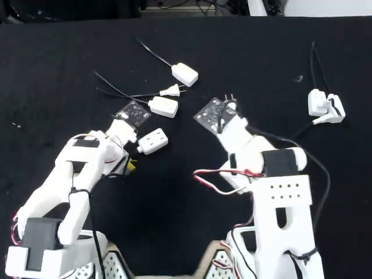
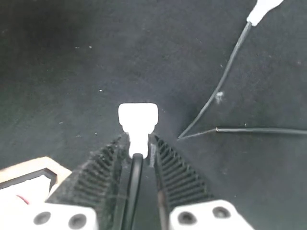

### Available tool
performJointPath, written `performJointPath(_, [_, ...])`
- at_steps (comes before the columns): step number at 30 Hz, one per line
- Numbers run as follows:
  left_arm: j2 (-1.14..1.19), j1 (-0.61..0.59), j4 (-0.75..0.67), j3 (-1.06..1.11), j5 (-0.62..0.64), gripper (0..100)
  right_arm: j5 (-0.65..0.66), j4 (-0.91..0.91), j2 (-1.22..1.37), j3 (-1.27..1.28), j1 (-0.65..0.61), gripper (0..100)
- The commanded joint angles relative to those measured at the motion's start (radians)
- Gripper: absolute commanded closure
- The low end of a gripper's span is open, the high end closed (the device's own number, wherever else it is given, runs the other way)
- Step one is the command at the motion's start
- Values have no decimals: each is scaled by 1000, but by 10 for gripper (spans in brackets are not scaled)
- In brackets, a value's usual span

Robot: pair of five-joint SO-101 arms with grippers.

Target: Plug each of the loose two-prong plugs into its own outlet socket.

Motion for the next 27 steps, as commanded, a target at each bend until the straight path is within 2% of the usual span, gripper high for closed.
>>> performJointPath(1, [-15, -82, -74, -4, -8, 745, -58, -37, -30, -4, -84, 988])
performJointPath(5, [-18, -150, -120, -4, -9, 745, -92, -77, -28, 10, -178, 988])
performJointPath(9, [-18, -176, -106, -15, -9, 744, -92, -81, -28, 7, -238, 988])
performJointPath(15, [-18, -174, 77, -120, -5, 744, -92, -83, -28, 7, -247, 988])
performJointPath(21, [-8, -220, 71, -186, 0, 744, -92, -101, -28, 10, -247, 988])
performJointPath(27, [-6, -216, -12, -182, 175, 744, -87, -199, -21, 4, -273, 988])
